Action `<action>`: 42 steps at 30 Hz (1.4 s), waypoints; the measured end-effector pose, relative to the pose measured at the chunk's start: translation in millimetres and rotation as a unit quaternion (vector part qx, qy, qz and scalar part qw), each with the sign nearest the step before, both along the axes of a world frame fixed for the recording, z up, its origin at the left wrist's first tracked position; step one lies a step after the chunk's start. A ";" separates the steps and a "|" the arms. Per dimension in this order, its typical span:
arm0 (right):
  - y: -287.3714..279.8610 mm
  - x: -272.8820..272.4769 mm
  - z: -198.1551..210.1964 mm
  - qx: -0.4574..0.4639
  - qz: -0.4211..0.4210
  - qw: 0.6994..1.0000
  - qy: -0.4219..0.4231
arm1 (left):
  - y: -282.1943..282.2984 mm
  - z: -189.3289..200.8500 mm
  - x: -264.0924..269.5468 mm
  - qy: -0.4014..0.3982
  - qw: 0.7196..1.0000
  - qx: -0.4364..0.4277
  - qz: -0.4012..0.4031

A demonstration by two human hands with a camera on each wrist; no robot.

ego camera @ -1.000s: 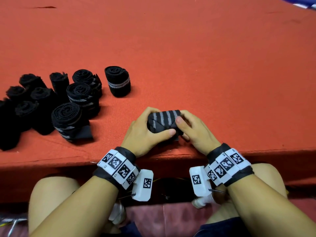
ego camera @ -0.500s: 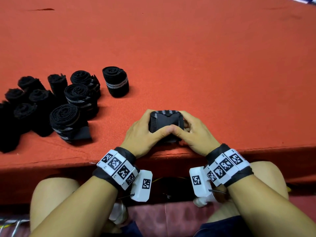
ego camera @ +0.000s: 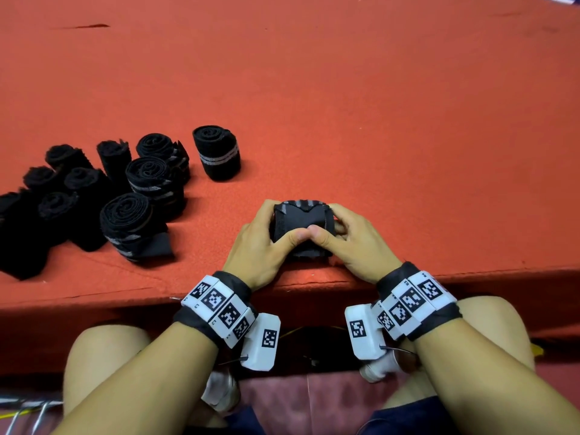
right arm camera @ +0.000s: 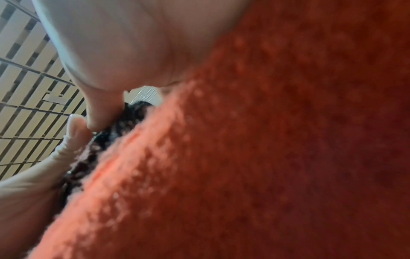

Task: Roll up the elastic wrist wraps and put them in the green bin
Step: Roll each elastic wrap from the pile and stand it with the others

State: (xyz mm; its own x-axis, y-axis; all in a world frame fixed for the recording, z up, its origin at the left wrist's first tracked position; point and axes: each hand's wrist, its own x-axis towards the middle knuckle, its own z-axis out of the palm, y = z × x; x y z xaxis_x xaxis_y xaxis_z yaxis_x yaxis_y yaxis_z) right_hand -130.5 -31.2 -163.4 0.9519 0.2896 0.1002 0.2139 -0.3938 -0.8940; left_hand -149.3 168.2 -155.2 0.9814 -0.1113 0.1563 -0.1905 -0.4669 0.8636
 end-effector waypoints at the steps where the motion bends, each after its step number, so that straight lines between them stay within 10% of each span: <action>1: -1.0 0.1 0.2 0.014 -0.002 1.000 0.001 | -0.5 -0.7 -0.3 -0.006 1.000 -0.011 0.008; 12: 42.3 2.2 18.8 0.052 -0.096 0.994 0.004 | 8.3 -4.9 -1.0 -0.054 0.982 -0.122 0.134; 42: 140.5 -1.5 30.3 -0.102 0.005 0.995 -0.007 | 68.9 15.8 -43.1 0.030 0.984 0.070 0.163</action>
